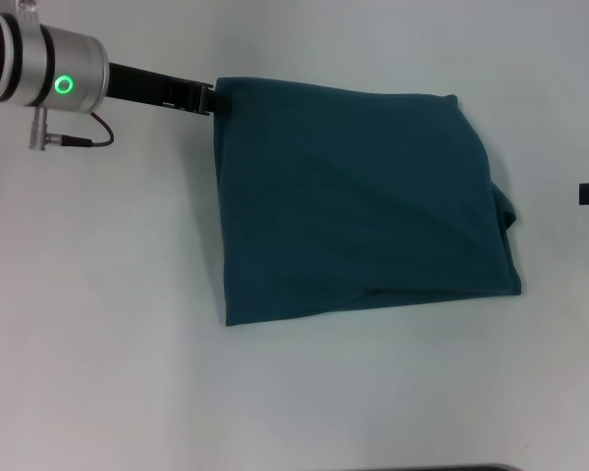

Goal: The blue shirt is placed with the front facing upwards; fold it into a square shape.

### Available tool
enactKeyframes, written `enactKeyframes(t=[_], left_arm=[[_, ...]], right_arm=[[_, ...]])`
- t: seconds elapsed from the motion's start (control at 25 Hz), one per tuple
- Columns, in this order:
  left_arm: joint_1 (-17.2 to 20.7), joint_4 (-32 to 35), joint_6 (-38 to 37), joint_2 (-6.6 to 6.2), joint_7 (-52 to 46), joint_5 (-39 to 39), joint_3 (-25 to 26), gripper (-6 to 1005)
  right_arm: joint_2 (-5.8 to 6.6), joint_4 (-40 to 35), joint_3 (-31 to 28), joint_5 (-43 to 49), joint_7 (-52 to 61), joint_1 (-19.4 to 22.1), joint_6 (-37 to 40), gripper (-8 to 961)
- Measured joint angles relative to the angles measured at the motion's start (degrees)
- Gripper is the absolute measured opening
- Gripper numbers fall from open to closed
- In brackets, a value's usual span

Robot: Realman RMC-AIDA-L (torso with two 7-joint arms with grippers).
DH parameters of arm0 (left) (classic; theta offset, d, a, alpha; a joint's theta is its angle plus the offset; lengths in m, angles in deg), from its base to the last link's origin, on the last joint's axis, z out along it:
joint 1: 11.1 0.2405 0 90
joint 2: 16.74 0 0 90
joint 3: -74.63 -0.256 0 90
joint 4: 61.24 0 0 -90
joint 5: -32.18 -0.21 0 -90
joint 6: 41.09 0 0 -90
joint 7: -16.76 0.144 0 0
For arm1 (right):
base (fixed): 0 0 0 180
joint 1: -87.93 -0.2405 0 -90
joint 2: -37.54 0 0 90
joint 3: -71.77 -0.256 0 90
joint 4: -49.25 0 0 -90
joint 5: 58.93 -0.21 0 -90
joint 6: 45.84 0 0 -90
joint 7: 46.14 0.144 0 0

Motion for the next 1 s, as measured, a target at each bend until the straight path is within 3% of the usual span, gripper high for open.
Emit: enactKeyframes(t=[0.16, 0.36, 0.6, 0.76, 0.92, 1.0], left_arm=[[2.22, -2.42, 0.24, 1.09, -0.86, -0.01, 0.58, 61], [8.47, -10.89, -0.26, 3.49, -1.21, 0.34, 5.12, 68], [16.25, -19.61, -7.06, 6.94, 2.69, 6.15, 7.66, 384], [18.31, -17.82, -10.69, 7.14, 7.48, 14.41, 7.61, 553], [18.57, -15.56, -11.57, 6.91, 9.97, 17.47, 7.71, 709], [18.55, -15.25, -11.60, 6.90, 10.42, 17.56, 7.73, 728]], right_arm=[[-0.25, 0.00, 0.08, 0.00, -0.25, -0.76, 0.01, 783], [-0.27, -0.03, 0.19, -1.31, -1.10, -2.08, 0.35, 783], [-0.71, 1.37, 0.25, -8.29, -3.14, -4.08, -0.21, 745], [-1.00, 5.15, 0.32, -12.49, -5.15, -5.93, -1.58, 678], [-1.36, 9.30, 1.37, -12.92, -7.12, -8.34, -2.43, 598], [-1.80, 10.71, 3.09, -12.89, -7.54, -9.26, -3.30, 558]])
